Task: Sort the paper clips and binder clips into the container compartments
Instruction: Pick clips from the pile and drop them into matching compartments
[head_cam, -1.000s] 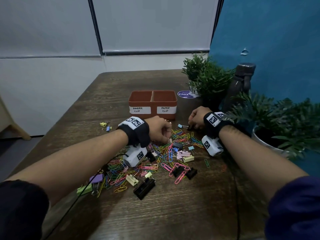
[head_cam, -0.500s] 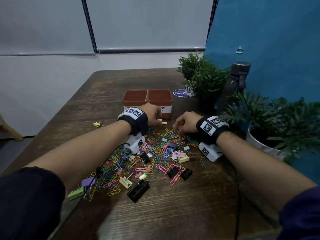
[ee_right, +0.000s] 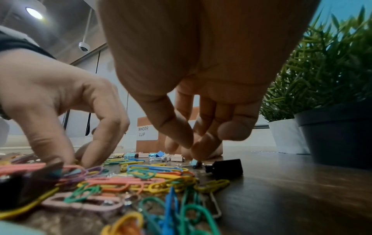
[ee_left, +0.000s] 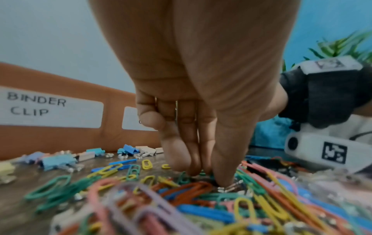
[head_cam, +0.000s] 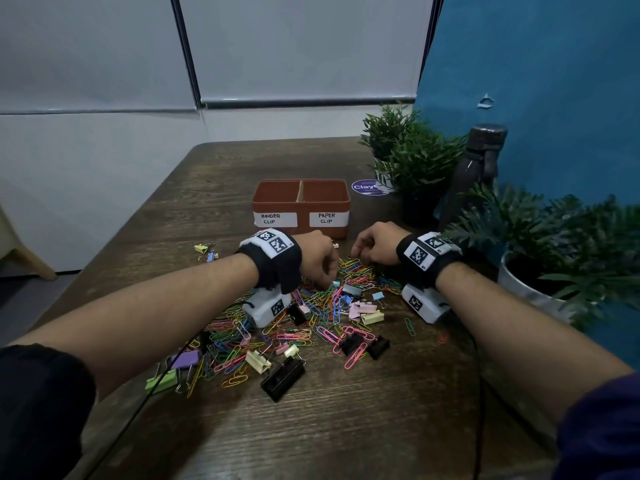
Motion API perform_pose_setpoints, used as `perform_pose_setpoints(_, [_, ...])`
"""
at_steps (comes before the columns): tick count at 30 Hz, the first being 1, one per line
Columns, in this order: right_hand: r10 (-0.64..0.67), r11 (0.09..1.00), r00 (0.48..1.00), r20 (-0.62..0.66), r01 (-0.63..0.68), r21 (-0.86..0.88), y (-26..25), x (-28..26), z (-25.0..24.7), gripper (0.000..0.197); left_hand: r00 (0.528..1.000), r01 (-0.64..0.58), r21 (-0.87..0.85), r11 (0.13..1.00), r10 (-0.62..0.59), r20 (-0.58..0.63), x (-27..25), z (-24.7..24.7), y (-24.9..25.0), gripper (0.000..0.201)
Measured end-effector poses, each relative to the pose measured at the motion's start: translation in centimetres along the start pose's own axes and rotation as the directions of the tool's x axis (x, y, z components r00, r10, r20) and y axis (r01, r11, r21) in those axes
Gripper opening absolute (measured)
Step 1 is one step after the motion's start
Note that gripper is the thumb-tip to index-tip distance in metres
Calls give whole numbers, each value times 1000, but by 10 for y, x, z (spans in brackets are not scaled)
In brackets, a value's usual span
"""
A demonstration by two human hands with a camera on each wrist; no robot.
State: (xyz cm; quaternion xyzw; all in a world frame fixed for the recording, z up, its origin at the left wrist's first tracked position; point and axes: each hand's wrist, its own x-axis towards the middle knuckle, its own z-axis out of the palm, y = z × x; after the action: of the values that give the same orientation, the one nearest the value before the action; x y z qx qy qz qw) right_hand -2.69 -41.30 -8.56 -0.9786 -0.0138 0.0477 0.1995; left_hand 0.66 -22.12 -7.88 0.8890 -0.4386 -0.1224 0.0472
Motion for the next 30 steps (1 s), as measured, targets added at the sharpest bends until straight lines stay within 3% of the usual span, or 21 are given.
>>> perform_pose_setpoints(3, [-1, 1000, 1000, -14, 1, -7, 0, 2, 1, 26, 1000, 22, -33, 999, -22, -4, -3, -7, 0, 3])
perform_pose_setpoints(8, [11, 1000, 1000, -18, -12, -25, -1, 5, 2, 26, 982, 125, -23, 992, -127, -142, 8, -30, -15, 4])
perform_pose_setpoints(11, [14, 1000, 999, -29, -15, -18, 0, 5, 1, 24, 990, 136, -71, 988, -138, -22, 12, -28, -15, 18])
perform_pose_setpoints(13, [15, 1000, 999, -39, -15, -21, 1, 5, 1, 23, 991, 77, -71, 994, -69, 117, 11, -20, -7, 24])
perform_pose_setpoints(15, [5, 1000, 999, -47, -6, -26, 0, 4, 2, 23, 986, 10, -31, 999, -5, 169, 12, -12, -2, 30])
perform_pose_setpoints(17, [-11, 999, 999, -50, 9, -35, -2, 4, 3, 24, 989, -37, -5, 999, 38, 145, 12, -7, 0, 32])
perform_pose_setpoints(24, [-20, 996, 999, -27, 17, -89, -8, 5, 8, 24, 998, -66, 33, 997, 65, 7, 4, -1, 2, 14])
perform_pose_setpoints(28, [-15, 996, 1000, -7, 15, -93, -9, 4, 8, 24, 999, -37, 90, 995, 38, -9, -3, -3, 0, 9])
perform_pose_setpoints(30, [-8, 996, 1000, 3, 8, -85, -9, 5, 7, 24, 997, 24, 102, 994, -16, -76, -2, -12, -6, 12])
